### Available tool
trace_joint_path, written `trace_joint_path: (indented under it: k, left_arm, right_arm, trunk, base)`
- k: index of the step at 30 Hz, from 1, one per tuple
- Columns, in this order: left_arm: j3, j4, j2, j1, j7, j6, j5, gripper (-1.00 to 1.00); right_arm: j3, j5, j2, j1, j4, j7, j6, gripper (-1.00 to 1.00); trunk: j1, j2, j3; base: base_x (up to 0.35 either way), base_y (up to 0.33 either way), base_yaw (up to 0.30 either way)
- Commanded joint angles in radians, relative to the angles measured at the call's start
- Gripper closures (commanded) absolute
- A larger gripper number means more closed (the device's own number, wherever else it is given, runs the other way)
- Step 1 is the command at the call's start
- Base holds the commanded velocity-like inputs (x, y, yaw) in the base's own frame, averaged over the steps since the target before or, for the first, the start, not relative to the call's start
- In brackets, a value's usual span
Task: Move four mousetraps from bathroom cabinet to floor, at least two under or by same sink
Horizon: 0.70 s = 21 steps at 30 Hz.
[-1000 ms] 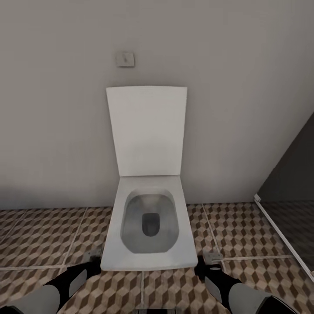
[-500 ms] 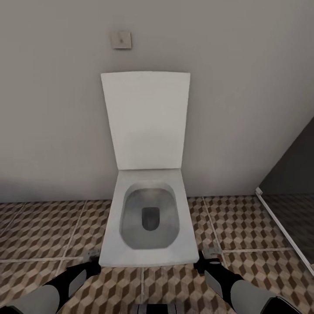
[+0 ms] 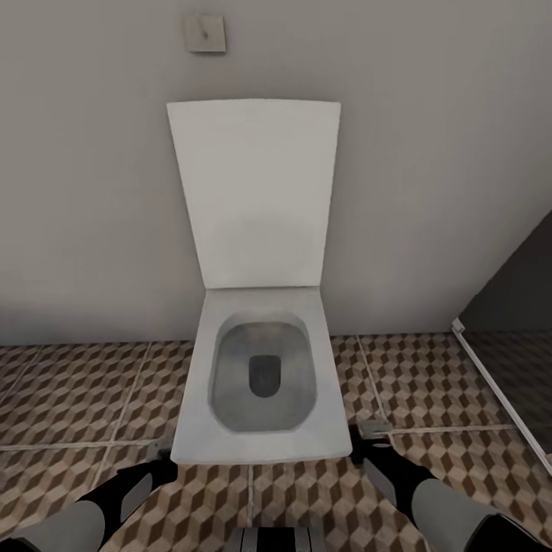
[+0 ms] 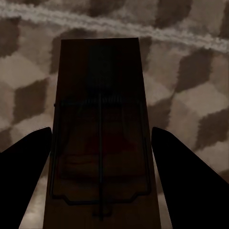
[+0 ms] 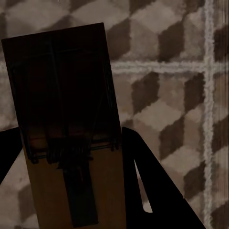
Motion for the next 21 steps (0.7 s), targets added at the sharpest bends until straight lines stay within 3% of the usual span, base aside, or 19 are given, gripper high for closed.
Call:
trace_joint_path:
  k: [1, 21]
  left_arm:
    - [-0.007, -0.003, 0.001, 0.0, 0.005, 0.005, 0.008, 1.0]
    - [-0.002, -0.007, 0.002, 0.0, 0.004, 0.004, 0.009, 1.0]
  right_arm:
    - [0.008, -0.01, -0.003, -0.001, -0.004, -0.007, 0.006, 1.0]
    - [0.011, -0.011, -0.007, -0.002, 0.006, -0.005, 0.004, 1.0]
  trunk:
    - [0.0, 0.0, -0.001]
    - [0.0, 0.0, -0.001]
  base:
    - [0.0, 0.0, 0.0]
    - [0.0, 0.0, 0.0]
